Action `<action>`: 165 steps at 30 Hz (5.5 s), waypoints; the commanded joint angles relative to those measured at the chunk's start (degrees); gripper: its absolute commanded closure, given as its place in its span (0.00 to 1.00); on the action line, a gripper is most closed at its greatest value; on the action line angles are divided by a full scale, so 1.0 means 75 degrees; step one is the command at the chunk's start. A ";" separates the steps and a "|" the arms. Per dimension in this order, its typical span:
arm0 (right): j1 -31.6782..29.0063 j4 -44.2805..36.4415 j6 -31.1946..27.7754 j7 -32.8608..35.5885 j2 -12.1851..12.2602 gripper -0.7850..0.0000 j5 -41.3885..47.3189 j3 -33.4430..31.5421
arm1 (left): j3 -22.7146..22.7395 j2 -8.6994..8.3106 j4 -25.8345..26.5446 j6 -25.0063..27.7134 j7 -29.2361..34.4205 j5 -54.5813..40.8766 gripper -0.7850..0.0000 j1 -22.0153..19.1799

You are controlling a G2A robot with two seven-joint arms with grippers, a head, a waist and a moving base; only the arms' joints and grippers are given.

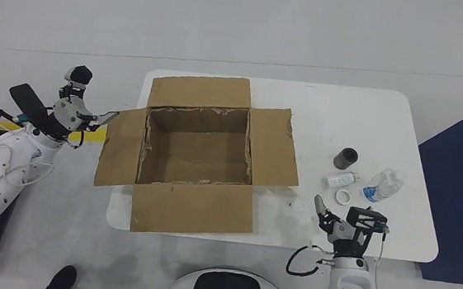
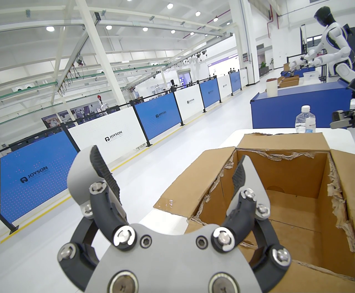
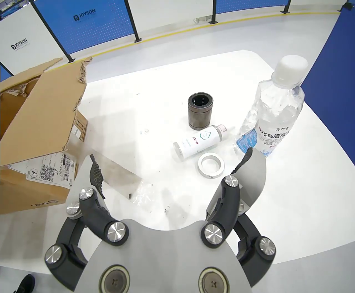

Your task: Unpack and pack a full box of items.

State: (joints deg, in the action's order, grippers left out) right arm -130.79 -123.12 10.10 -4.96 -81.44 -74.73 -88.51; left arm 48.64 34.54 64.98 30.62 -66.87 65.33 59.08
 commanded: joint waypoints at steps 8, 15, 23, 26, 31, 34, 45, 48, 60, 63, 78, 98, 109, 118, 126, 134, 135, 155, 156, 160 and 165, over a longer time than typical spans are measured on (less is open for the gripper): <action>0.0000 0.0000 0.0001 0.0000 0.0000 0.00 0.0000 0.0000 | 0.0000 0.0000 0.0000 0.0000 0.0000 0.0000 0.00 0.0000; 0.0991 0.0664 0.0838 0.1366 -0.0013 0.00 0.0128 -0.0225 | 0.0000 0.0000 0.0000 0.0000 0.0000 0.0000 0.00 0.0000; 0.1567 0.1052 0.1423 0.2285 -0.0011 0.18 0.0347 -0.0638 | 0.0000 0.0000 0.0000 0.0000 0.0000 0.0000 0.00 0.0000; 0.1573 0.1043 0.1385 0.2575 0.0001 0.38 0.0506 -0.0844 | 0.0000 0.0000 0.0000 0.0000 0.0000 0.0000 0.00 0.0000; 0.1709 0.1148 0.1425 0.3193 0.0028 0.54 0.0355 -0.1006 | 0.0000 0.0000 0.0000 0.0000 0.0000 0.0000 0.00 0.0000; 0.1840 0.1251 0.1453 0.3474 0.0038 0.56 0.0131 -0.0968 | 0.0000 0.0000 0.0000 0.0000 0.0000 0.0000 0.00 0.0000; 0.2312 0.1791 0.1704 0.3936 0.0021 0.57 -0.0423 -0.0608 | 0.0000 0.0000 0.0000 0.0000 0.0000 0.0000 0.00 0.0000; 0.2412 0.1872 0.1733 0.3950 0.0013 0.60 -0.0363 -0.0609 | 0.0000 0.0000 0.0000 0.0000 0.0000 0.0000 0.00 0.0000; 0.2691 0.2173 0.1746 0.4255 0.0007 0.67 -0.0530 -0.0529 | 0.0000 0.0000 0.0000 0.0000 0.0000 0.0000 0.00 0.0000; 0.2613 0.2073 0.1698 0.4272 0.0009 0.67 -0.0482 -0.0588 | 0.0000 0.0000 0.0000 0.0000 0.0000 0.0000 0.00 0.0000; 0.2579 0.1921 0.1615 0.4525 0.0009 1.00 -0.0682 -0.0539 | 0.0000 0.0000 0.0000 0.0000 0.0000 0.0000 0.00 0.0000; 0.0103 0.0207 -0.3441 0.1713 0.0145 1.00 0.2608 -0.1776 | 0.0000 0.0000 0.0000 0.0000 0.0000 0.0000 0.00 0.0000; 0.0404 -0.0131 -0.3551 0.1850 0.0175 1.00 0.3333 -0.1420 | 0.0000 0.0000 0.0000 0.0000 0.0000 0.0000 0.00 0.0000; 0.0388 -0.0132 -0.3558 0.1851 0.0177 1.00 0.3401 -0.1450 | 0.0000 0.0000 0.0000 0.0000 0.0000 0.0000 0.00 0.0000; 0.0870 -0.0455 -0.4626 0.2352 0.0258 1.00 0.3509 -0.1002 | 0.0000 0.0000 0.0000 0.0000 0.0000 0.0000 0.00 0.0000; 0.3599 -0.0011 -0.3697 0.4688 0.0230 1.00 0.2270 0.1559 | 0.0000 0.0000 0.0000 0.0000 0.0000 0.0000 0.00 0.0000; 0.3847 0.0115 -0.3533 0.4761 0.0210 1.00 0.2157 0.1828 | 0.0000 0.0000 0.0000 0.0000 0.0000 0.0000 0.00 0.0000; 0.7009 0.2105 0.0610 0.5845 -0.0342 0.70 0.0774 0.4575 | 0.0000 0.0000 0.0000 0.0000 0.0000 0.0000 0.00 0.0000; 0.7017 0.2107 0.0663 0.5849 -0.0348 0.67 0.0761 0.4589 | 0.0000 0.0000 0.0000 0.0000 0.0000 0.0000 0.00 0.0000; 0.6843 0.1913 0.0652 0.5774 -0.0331 0.60 0.0792 0.4525 | 0.0000 0.0000 0.0000 0.0000 0.0000 0.0000 0.00 0.0000; 0.5742 0.0657 -0.0135 0.4956 -0.0137 0.59 0.1015 0.3821 | 0.0000 0.0000 0.0000 0.0000 0.0000 0.0000 0.00 0.0000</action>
State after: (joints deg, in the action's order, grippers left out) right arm -85.28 -115.62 10.73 33.89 -82.85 -67.41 -58.21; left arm 48.64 34.54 64.98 30.62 -66.87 65.33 59.08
